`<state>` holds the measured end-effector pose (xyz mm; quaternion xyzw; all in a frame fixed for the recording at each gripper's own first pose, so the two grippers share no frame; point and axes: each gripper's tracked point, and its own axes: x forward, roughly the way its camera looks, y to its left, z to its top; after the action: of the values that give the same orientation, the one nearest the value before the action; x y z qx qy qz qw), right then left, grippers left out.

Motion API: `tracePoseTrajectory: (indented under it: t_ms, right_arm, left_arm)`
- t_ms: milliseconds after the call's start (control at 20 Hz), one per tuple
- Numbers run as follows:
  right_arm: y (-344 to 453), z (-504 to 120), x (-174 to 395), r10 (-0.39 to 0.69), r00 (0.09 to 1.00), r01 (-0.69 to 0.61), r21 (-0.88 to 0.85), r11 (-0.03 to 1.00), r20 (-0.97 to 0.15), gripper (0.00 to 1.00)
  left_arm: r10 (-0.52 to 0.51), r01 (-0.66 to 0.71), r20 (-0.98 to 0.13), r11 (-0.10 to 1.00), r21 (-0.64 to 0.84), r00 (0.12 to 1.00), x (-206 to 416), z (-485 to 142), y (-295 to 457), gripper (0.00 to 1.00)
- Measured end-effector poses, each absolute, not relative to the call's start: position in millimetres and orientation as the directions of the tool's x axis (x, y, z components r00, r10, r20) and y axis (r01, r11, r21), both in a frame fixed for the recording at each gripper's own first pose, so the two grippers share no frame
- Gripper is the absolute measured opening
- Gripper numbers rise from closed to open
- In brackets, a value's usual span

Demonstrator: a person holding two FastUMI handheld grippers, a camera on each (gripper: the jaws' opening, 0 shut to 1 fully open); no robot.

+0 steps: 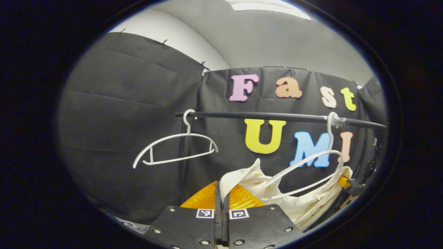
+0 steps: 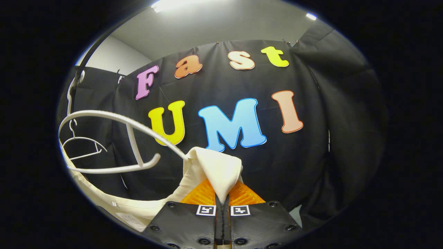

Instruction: Grasp the clothes on the hanger with both hands and then place them into the laundry hamper below.

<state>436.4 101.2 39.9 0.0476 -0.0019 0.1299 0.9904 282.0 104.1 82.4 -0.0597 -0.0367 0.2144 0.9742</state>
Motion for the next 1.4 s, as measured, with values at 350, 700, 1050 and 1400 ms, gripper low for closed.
tracePoseTrajectory:
  t_ms: [350, 700, 1050, 1400]
  right_arm:
    - [86.9, 8.7, 435.2, 0.243, 0.968, -0.231, 0.151, 0.961, -0.062, 0.01]
    - [99.1, 9.5, 418.2, 0.281, 0.959, -0.272, 0.141, 0.952, -0.045, 0.01]
    - [95.1, -21.4, 381.8, 0.281, 0.955, -0.270, 0.112, 0.956, -0.099, 0.01]
    - [100.3, -7.7, 279.2, 0.260, 0.963, -0.258, 0.049, 0.965, -0.063, 0.01]
  left_arm:
    - [0.391, -0.338, 0.064, 0.859, -0.385, 0.918, 272.5, 64.3, 128.5, 0.01]
    - [0.437, -0.361, 0.086, 0.825, -0.435, 0.895, 250.8, 72.2, 159.6, 0.01]
    - [0.454, -0.401, 0.025, 0.810, -0.427, 0.891, 205.4, 39.6, 183.3, 0.01]
    - [0.260, -0.237, 0.034, 0.921, -0.310, 0.965, 189.9, 40.8, 150.2, 0.01]
